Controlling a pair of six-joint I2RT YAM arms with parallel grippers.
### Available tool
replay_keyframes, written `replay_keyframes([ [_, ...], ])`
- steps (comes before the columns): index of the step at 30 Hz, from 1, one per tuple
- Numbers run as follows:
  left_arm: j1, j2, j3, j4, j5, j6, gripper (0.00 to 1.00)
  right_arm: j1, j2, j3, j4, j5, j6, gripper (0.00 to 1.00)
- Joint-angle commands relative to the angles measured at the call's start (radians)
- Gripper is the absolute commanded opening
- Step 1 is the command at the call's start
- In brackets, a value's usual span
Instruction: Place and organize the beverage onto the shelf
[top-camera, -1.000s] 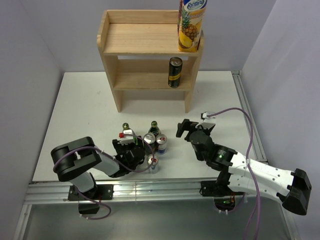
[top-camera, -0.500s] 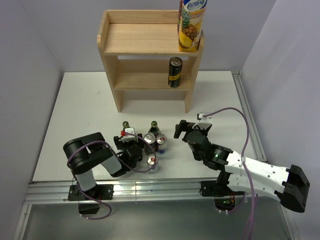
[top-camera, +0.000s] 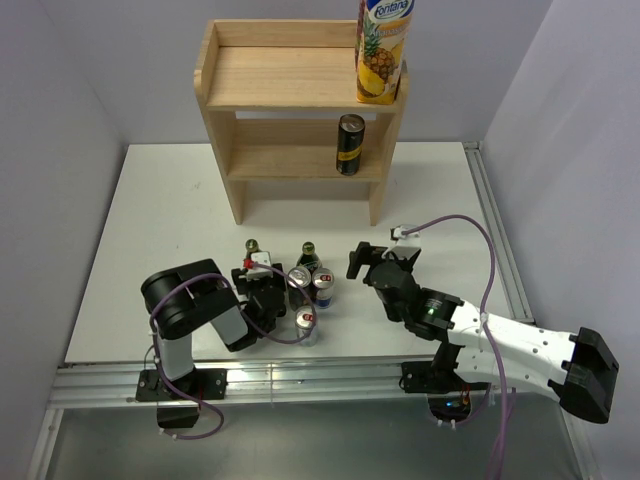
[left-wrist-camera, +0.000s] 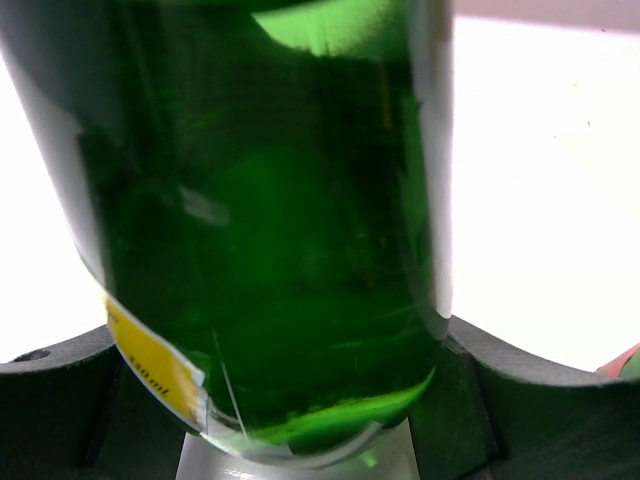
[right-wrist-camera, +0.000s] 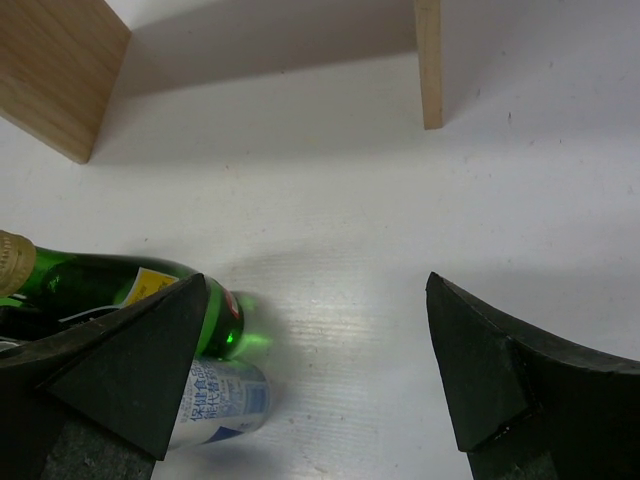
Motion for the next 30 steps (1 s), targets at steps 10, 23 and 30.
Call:
replay_keyframes([
  [10,0.008,-0.234,0.067,-0.415,-0.034,-0.182,0.00,0.023,-0.013,0.002,0.033,0.022,0.000,0.96],
  [23,0.008,-0.609,0.251,-0.825,0.016,-0.092,0.00,0.028,-0.065,0.008,0.016,0.021,-0.008,0.96],
  [30,0.089,-0.642,0.688,-1.168,0.154,0.043,0.00,0.028,-0.076,0.009,0.011,0.024,0.001,0.95],
])
